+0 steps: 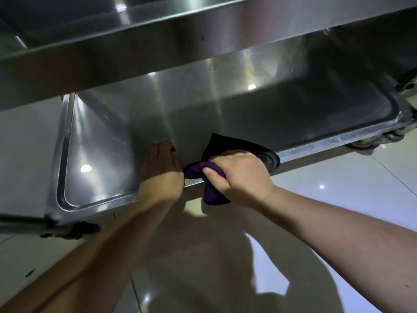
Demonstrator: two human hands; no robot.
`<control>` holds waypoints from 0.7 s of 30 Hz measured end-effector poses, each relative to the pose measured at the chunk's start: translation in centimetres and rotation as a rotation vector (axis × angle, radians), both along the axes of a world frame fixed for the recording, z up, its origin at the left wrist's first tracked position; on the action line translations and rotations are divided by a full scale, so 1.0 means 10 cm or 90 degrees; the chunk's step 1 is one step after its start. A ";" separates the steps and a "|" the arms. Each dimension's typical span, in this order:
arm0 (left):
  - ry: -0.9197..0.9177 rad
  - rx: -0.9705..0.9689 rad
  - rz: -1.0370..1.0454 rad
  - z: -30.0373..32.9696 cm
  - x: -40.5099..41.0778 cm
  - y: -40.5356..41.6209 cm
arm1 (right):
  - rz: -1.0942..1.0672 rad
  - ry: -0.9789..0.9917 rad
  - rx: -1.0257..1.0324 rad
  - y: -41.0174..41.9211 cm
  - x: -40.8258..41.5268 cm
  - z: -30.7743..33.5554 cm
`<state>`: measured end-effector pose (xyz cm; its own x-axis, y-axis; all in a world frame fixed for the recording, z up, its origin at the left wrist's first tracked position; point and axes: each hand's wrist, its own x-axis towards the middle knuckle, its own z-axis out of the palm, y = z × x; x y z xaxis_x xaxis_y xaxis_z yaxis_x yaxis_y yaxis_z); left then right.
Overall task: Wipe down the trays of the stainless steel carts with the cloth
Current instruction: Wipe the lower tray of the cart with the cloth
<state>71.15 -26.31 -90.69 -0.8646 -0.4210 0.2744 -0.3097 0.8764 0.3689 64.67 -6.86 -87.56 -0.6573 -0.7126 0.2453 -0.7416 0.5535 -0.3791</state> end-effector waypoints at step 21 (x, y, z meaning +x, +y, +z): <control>-0.243 0.039 -0.067 0.90 0.91 -0.16 | -0.080 -0.580 0.181 0.22 0.79 0.65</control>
<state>80.24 -27.93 -81.68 -0.9388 -0.3305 -0.0977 -0.3444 0.8903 0.2980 72.62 -4.63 -81.02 -0.5865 -0.5777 -0.5677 -0.1576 0.7689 -0.6197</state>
